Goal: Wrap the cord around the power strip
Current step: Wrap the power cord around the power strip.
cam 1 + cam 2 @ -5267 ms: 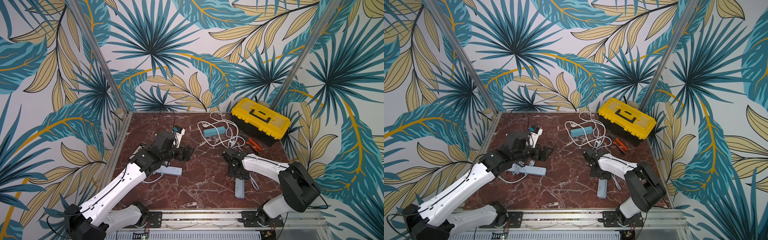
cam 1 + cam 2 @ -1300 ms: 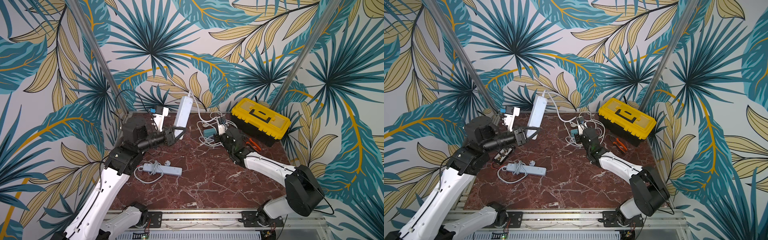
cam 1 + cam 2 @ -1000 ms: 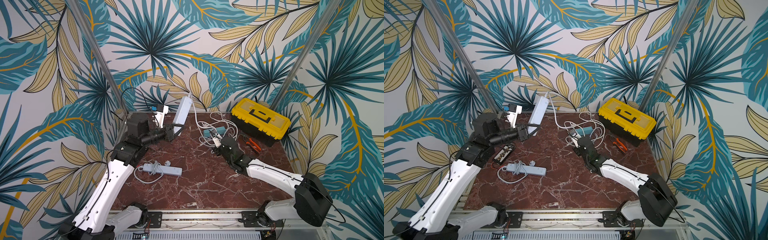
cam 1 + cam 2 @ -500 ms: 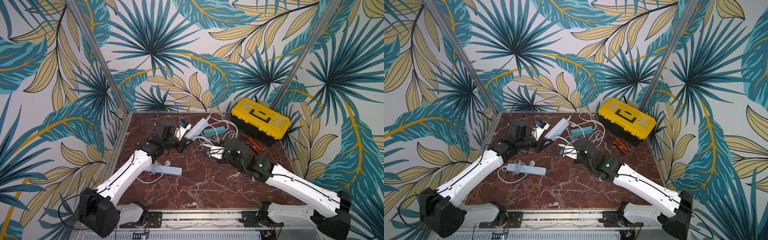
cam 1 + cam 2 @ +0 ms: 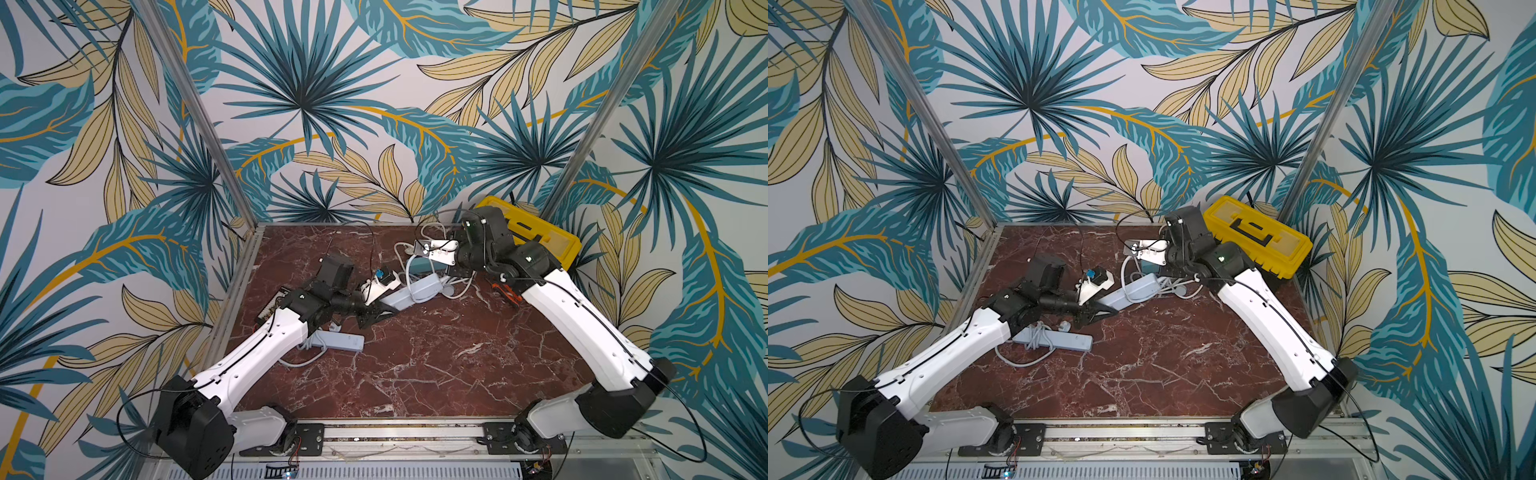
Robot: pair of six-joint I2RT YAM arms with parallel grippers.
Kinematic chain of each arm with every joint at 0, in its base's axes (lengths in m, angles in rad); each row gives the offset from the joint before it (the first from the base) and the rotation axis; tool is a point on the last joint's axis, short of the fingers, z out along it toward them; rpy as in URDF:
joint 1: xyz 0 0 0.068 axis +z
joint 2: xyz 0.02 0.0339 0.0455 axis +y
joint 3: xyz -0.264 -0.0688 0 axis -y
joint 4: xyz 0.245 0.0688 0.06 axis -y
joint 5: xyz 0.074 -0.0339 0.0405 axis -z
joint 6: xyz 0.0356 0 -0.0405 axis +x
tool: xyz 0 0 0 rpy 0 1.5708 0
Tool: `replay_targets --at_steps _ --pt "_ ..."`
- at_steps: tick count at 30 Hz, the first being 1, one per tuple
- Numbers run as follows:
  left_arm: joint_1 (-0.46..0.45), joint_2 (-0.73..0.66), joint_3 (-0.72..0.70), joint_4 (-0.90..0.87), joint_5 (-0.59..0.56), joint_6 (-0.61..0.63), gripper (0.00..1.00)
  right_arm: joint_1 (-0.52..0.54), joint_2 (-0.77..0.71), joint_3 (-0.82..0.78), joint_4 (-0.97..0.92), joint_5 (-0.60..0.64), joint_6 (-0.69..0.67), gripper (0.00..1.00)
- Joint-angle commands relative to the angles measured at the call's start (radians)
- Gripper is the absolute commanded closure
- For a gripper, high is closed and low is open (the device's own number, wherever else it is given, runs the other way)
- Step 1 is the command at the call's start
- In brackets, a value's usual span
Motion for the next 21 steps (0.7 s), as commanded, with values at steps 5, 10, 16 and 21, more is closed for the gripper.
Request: replay_targets --at_steps 5,10,16,21 --pt "-0.012 -0.044 0.114 -0.006 0.164 -0.010 1.00 -0.163 0.156 0.025 0.121 -0.548 0.321 0.59" --pt "-0.002 -0.056 0.162 0.001 0.116 -0.072 1.00 -0.210 0.075 -0.301 0.639 -0.646 0.633 0.36" --pt "0.005 -0.063 0.199 0.001 0.057 -0.142 1.00 -0.213 0.066 -0.512 0.902 -0.619 0.859 0.23" --pt "0.005 -0.064 0.224 0.001 -0.007 -0.181 1.00 -0.212 0.046 -0.672 1.030 -0.556 0.983 0.22"
